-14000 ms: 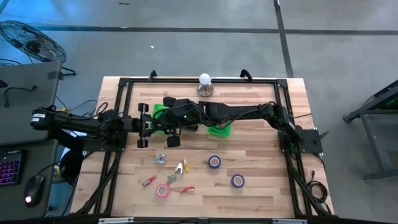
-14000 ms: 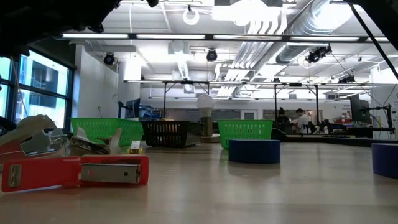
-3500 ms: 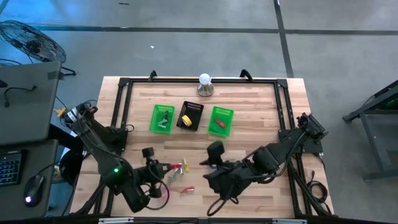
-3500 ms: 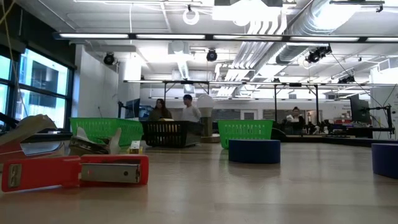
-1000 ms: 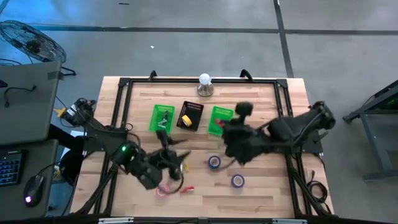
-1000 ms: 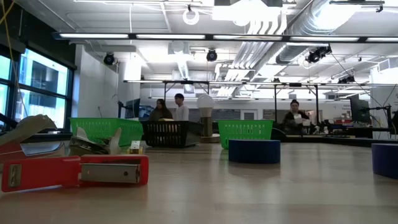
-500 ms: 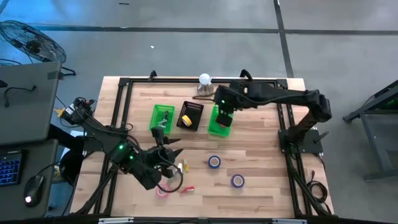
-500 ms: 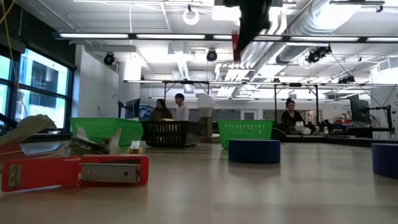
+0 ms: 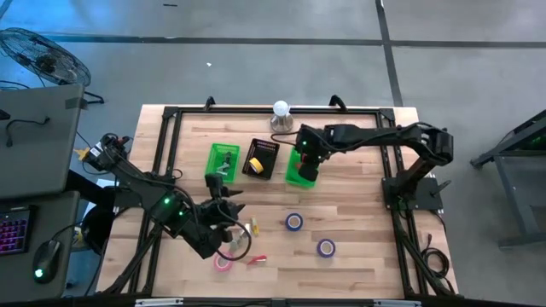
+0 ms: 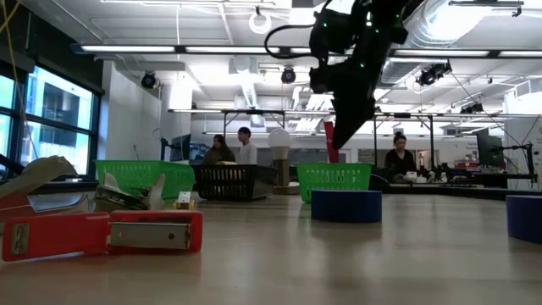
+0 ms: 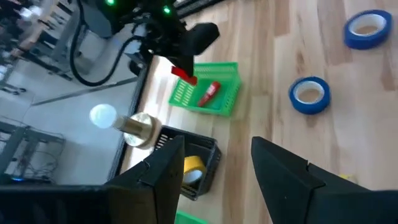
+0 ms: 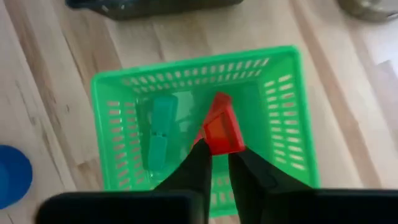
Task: Pick and place Stapler, Stapler remover, tape
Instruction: Put the left red stapler into the right green bin, then put the right blue tape into the black bin
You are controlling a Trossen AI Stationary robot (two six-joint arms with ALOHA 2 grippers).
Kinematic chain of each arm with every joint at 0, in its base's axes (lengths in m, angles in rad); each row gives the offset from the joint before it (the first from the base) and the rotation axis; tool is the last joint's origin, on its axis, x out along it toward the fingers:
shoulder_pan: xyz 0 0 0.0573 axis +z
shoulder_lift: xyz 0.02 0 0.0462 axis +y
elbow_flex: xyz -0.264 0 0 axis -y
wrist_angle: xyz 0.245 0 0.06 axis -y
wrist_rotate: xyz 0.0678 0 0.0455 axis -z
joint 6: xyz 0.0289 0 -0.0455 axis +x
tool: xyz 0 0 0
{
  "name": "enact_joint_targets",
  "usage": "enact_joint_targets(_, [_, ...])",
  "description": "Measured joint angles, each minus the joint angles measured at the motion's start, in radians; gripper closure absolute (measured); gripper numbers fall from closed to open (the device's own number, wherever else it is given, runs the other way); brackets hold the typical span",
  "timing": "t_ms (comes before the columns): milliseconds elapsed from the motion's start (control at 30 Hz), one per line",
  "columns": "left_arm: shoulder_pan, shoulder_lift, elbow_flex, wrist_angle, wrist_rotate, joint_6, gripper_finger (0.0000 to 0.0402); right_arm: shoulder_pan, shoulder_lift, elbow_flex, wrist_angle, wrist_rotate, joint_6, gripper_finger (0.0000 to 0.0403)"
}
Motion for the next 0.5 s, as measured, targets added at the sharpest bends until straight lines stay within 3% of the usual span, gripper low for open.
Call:
enact_joint_targets(300, [0.000,0.000,0.000,-0.007,0.030,-0.025,0.0220,0.032,0.000,-0.020,0.024,0.010,0.000,0.0215])
enact_joint_targets(500, [0.000,0.000,0.000,-0.024,0.049,-0.052,0.0220,0.080,-0.010,0.010,0.008,-0.059,-0.047,0.0160])
